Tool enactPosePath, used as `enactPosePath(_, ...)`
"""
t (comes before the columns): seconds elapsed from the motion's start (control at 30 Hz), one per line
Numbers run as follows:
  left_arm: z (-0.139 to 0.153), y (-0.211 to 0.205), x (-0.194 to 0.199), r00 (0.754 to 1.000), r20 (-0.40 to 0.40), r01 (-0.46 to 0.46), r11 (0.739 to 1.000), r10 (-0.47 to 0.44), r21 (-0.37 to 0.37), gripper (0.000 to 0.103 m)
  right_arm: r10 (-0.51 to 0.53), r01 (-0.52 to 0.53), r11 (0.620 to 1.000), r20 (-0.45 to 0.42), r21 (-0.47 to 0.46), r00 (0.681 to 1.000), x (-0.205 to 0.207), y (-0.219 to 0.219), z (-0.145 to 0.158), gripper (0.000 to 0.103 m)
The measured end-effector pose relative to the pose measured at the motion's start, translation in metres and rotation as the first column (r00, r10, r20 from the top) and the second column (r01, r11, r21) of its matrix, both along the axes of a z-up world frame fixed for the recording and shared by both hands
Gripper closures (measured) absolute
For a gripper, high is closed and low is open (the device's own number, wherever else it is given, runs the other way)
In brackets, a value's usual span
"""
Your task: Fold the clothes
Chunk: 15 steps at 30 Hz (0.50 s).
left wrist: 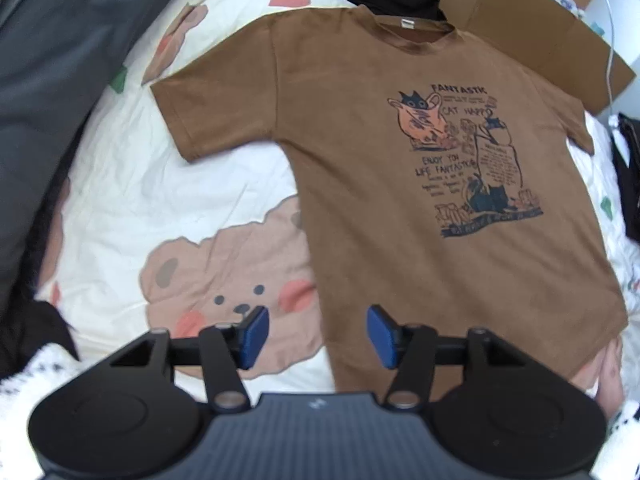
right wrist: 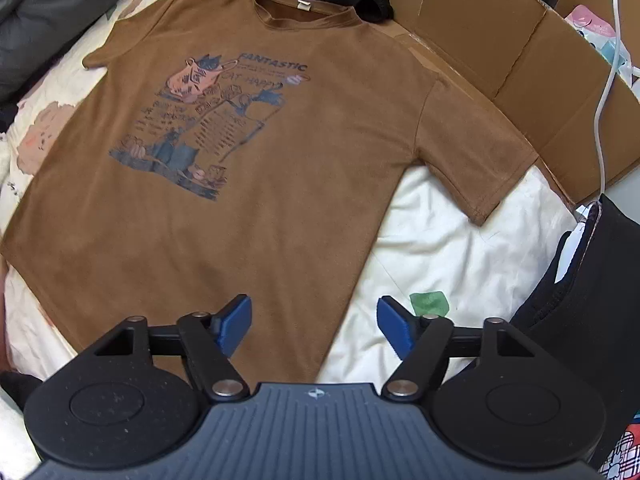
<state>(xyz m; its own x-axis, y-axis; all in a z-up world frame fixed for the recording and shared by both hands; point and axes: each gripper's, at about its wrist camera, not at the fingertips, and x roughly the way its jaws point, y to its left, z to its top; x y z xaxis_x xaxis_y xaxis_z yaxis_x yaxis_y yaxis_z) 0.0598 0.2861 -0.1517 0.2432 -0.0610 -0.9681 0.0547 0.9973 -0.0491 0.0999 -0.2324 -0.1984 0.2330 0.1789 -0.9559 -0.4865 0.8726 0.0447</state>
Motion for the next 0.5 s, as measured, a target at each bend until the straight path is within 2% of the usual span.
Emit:
enactPosePath(0.07, 0.007, 0.001, 0.001, 1.000, 0.009, -0.018, 1.000, 0.018, -0.004, 0.042, -0.010, 0.010, 1.000, 0.011, -0.002, 1.000, 0.001, 0.002, 0.003, 0.028)
enactPosePath(0.13, 0.011, 0.003, 0.002, 0.999, 0.019, -0.037, 0.999, 0.038, -0.015, 0.033, -0.028, 0.028, 0.999, 0.042, -0.015, 0.999, -0.001, 0.003, 0.005, 0.028)
enactPosePath(0.3, 0.010, 0.002, 0.005, 0.999, 0.030, -0.043, 0.999, 0.043, 0.010, 0.031, -0.060, 0.060, 0.998, 0.064, 0.007, 0.996, -0.003, 0.000, 0.002, 0.028)
enactPosePath(0.5, 0.002, 0.009, 0.014, 0.991, 0.092, -0.098, 0.995, 0.100, -0.029, 0.032, -0.080, 0.082, 0.997, 0.151, -0.009, 0.985, 0.006, 0.012, 0.003, 0.028)
